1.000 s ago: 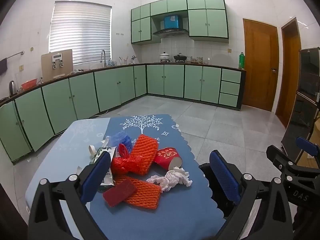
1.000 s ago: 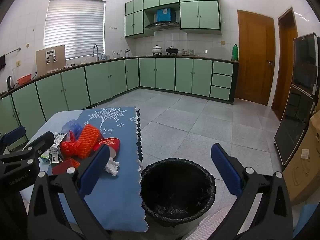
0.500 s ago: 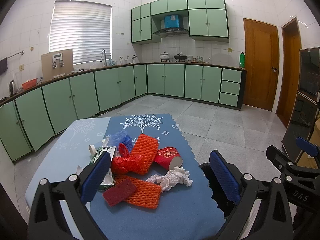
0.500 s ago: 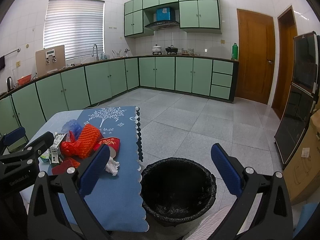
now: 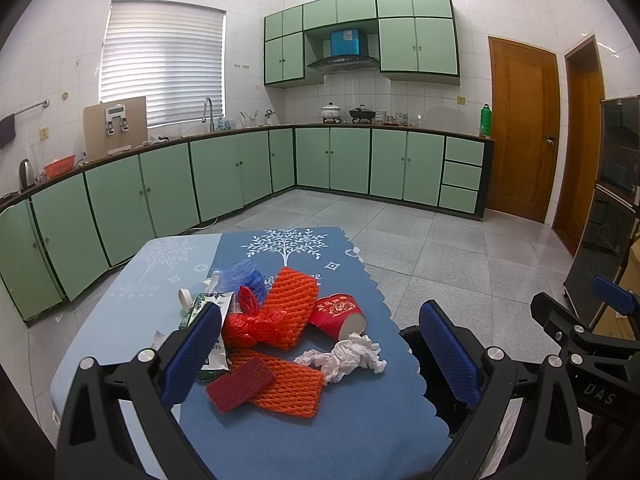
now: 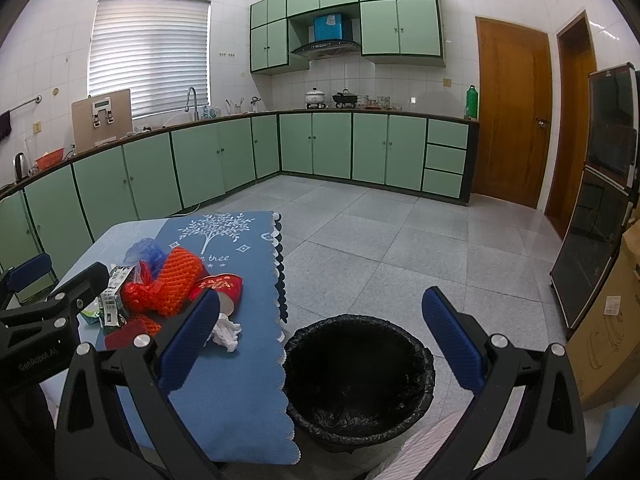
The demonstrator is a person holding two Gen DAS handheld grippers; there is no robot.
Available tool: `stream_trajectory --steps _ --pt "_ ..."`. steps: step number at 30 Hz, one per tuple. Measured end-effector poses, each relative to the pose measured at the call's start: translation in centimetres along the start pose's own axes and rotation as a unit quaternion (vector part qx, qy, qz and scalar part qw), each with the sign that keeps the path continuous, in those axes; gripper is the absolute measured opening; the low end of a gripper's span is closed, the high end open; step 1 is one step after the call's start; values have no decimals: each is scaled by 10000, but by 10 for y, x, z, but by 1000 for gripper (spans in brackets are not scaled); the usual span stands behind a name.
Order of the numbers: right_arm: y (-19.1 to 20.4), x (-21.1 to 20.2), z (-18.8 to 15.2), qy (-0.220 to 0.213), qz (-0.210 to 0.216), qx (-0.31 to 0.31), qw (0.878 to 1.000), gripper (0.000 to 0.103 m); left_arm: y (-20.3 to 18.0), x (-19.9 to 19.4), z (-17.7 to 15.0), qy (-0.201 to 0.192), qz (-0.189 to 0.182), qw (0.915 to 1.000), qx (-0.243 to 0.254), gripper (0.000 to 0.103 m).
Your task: Collect trash
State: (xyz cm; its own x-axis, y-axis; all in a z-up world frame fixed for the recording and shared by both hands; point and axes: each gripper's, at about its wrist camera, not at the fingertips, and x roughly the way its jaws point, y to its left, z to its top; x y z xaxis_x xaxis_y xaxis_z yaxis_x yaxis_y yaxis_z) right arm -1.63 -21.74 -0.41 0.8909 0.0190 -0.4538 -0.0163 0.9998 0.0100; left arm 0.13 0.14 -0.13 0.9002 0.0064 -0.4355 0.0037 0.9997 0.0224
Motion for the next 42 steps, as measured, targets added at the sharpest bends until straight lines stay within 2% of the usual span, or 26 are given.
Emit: stream_trajectory --steps 42 --pt "2 0 2 3 5 -19 10000 98 4 1 1 9 7 10000 -41 97"
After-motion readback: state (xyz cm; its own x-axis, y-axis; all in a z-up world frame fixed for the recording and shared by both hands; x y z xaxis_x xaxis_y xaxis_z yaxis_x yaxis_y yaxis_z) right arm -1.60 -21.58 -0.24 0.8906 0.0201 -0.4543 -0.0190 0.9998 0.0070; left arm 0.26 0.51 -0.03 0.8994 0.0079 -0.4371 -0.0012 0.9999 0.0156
